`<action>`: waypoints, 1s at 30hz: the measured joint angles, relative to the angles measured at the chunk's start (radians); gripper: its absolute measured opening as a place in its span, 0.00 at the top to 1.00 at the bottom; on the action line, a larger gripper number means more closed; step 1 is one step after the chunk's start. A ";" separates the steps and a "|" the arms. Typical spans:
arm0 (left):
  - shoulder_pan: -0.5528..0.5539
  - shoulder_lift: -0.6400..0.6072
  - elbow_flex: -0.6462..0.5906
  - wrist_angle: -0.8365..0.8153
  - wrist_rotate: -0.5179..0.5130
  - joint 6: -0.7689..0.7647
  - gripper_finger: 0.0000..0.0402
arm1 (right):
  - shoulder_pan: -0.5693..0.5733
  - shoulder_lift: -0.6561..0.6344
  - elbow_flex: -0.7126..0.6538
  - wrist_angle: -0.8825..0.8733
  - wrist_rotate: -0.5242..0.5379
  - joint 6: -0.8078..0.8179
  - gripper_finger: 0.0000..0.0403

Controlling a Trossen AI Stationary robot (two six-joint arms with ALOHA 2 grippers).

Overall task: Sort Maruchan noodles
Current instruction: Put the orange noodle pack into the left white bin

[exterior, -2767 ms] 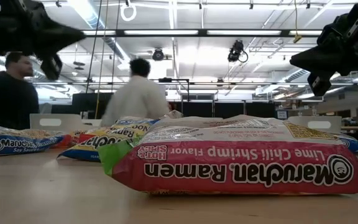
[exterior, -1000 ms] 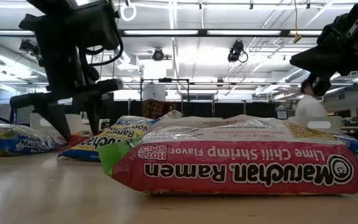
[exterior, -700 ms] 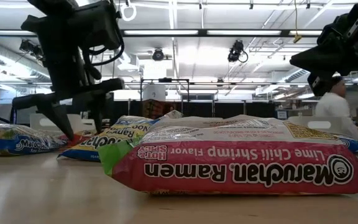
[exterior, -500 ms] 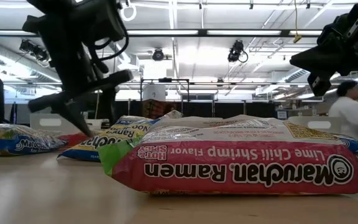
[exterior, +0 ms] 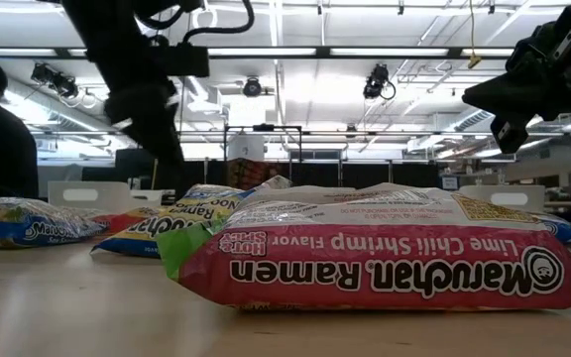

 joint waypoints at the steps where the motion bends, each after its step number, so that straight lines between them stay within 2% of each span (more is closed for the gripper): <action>1: 0.001 0.001 -0.007 0.006 0.005 0.089 0.39 | 0.000 0.000 0.000 0.000 0.000 0.000 0.91; 5: 0.012 0.046 -0.028 0.015 0.084 0.337 0.39 | 0.000 0.000 0.000 0.000 0.000 0.000 0.91; 8: 0.012 0.101 -0.028 0.029 0.116 0.414 0.39 | 0.000 0.000 0.000 0.004 0.000 0.000 0.91; 12: 0.009 0.176 -0.028 0.040 0.101 0.458 0.39 | 0.000 0.000 0.000 0.005 0.000 0.000 0.91; 16: 0.011 0.244 -0.027 0.036 0.050 0.475 0.41 | 0.000 0.000 0.000 0.005 0.000 0.000 0.91; 25: 0.009 0.290 -0.025 0.075 -0.264 0.421 0.49 | 0.000 0.000 0.000 0.005 0.000 0.000 0.91; 27: 0.004 0.290 -0.022 0.074 -0.277 0.436 0.49 | 0.000 0.000 0.000 0.005 0.000 0.000 0.91; 30: 0.003 0.290 -0.023 0.074 -0.238 0.496 0.49 | 0.000 0.000 0.000 0.005 0.000 0.000 0.91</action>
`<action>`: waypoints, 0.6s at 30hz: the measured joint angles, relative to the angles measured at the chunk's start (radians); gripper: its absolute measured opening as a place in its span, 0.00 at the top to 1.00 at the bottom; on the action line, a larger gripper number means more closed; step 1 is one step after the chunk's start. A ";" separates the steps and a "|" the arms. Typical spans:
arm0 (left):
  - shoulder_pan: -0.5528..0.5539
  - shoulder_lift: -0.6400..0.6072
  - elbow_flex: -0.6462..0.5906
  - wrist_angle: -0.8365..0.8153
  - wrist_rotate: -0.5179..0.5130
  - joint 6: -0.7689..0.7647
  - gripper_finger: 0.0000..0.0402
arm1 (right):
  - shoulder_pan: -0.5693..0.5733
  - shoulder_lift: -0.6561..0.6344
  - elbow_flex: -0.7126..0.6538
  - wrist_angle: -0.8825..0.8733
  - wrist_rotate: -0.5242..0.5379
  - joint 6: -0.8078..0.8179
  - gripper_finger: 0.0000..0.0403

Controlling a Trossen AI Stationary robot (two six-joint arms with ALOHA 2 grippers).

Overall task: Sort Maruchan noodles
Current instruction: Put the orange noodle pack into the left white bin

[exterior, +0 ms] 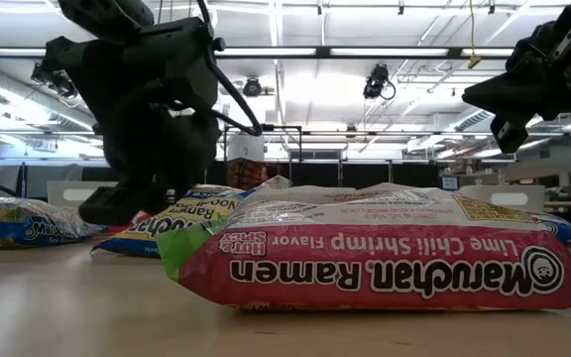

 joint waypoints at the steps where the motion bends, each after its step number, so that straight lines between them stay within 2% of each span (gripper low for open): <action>1: 0.000 0.000 -0.004 0.001 0.012 0.014 0.49 | 0.000 0.000 0.000 0.000 0.000 0.000 0.91; 7: 0.026 0.000 -0.056 0.021 0.007 0.103 0.49 | 0.000 0.000 0.000 0.000 0.000 0.000 0.91; 12: 0.055 -0.006 -0.113 0.107 -0.007 0.168 0.49 | 0.000 0.000 0.000 0.000 0.000 0.000 0.91; 18: 0.087 -0.006 -0.123 0.199 0.011 0.231 0.50 | 0.000 0.000 0.000 0.000 0.000 0.000 0.91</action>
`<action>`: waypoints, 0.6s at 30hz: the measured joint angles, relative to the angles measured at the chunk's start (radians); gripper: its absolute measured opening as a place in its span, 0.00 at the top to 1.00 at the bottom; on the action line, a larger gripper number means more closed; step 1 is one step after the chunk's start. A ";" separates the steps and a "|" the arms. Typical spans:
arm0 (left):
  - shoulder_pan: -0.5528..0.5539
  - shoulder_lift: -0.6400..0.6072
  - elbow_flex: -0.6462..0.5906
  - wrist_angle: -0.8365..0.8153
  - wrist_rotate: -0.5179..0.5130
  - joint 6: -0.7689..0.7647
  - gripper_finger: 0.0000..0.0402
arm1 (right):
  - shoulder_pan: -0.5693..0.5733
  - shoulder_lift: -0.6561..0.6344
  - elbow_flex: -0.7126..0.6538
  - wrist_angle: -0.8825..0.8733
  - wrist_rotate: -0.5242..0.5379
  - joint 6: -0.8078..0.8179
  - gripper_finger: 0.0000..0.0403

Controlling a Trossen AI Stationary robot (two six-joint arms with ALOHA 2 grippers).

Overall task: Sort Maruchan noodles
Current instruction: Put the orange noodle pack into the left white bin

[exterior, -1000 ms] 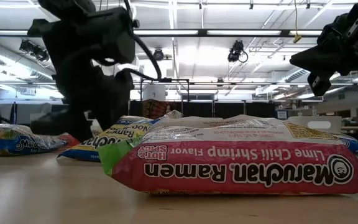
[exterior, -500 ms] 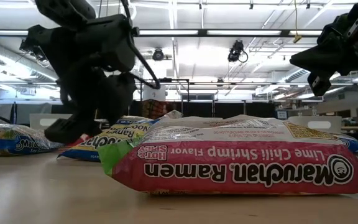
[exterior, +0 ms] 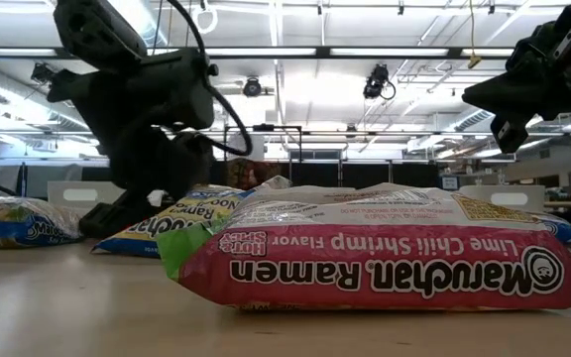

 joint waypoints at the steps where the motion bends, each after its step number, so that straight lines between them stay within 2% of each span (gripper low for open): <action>1: 0.009 0.000 0.000 0.015 0.007 -0.001 0.51 | 0.000 0.000 0.000 0.000 0.000 0.000 0.91; 6: 0.052 0.003 -0.001 0.092 0.020 -0.005 0.63 | 0.000 0.000 0.000 0.000 0.000 0.000 0.91; 14: 0.097 0.003 0.000 0.158 0.009 -0.005 0.94 | 0.000 0.000 0.000 0.000 0.000 0.000 0.91; 18: 0.090 0.008 0.042 0.099 0.000 -0.027 0.98 | 0.000 0.000 0.000 0.000 0.000 0.000 0.91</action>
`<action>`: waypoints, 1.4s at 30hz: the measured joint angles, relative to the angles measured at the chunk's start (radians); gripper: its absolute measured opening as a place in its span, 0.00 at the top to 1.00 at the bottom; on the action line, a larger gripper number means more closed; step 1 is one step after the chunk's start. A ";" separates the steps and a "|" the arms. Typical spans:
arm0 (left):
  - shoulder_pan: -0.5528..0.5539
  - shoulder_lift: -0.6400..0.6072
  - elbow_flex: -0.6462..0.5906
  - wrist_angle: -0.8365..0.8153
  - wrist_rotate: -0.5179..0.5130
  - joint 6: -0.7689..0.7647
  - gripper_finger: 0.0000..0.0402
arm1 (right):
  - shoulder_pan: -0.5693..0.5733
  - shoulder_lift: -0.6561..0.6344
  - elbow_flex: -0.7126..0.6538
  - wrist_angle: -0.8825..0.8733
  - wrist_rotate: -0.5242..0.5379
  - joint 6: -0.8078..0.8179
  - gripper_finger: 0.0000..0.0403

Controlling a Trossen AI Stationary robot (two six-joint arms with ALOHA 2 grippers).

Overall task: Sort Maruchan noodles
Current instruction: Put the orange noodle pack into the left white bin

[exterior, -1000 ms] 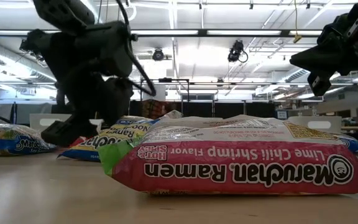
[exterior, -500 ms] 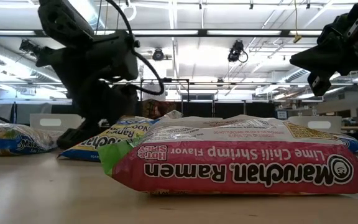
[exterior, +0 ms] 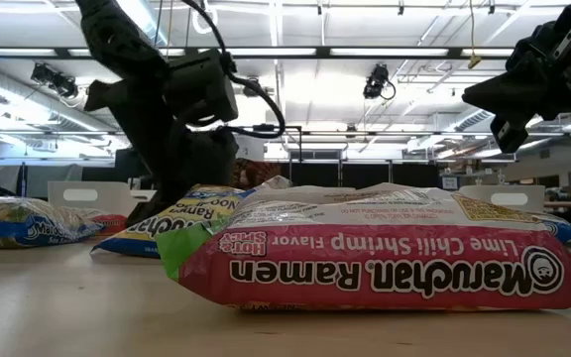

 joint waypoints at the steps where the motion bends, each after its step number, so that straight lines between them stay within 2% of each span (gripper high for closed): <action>1: -0.004 0.001 0.022 -0.035 0.004 -0.003 0.98 | 0.000 0.000 0.000 0.000 0.000 0.000 0.91; 5: -0.016 0.002 0.161 -0.226 0.032 -0.017 0.99 | 0.000 0.000 0.000 0.000 0.000 0.000 0.91; 11: 0.004 0.001 0.407 -0.671 0.144 -0.116 0.99 | 0.000 0.000 0.000 0.000 0.000 0.000 0.91; 16: 0.067 -0.001 0.571 -1.089 0.241 -0.183 1.00 | 0.000 0.000 0.000 0.000 0.000 0.000 0.91; 19: 0.126 -0.019 0.629 -1.263 0.271 -0.207 1.00 | 0.000 0.000 0.000 0.000 0.000 0.000 0.91; 26: 0.301 -0.174 0.659 -1.285 0.270 -0.190 1.00 | 0.000 0.000 0.000 0.000 0.000 0.000 0.91; 32: 0.509 -0.297 0.659 -1.281 0.234 -0.144 1.00 | 0.000 0.000 0.000 0.000 0.000 0.000 0.91; 35: 0.626 -0.305 0.659 -1.252 0.210 -0.106 1.00 | 0.000 0.000 0.000 0.000 0.000 0.000 0.91; 42: 0.854 -0.258 0.658 -1.062 0.199 0.029 1.00 | 0.000 0.000 0.000 0.000 0.000 0.000 0.91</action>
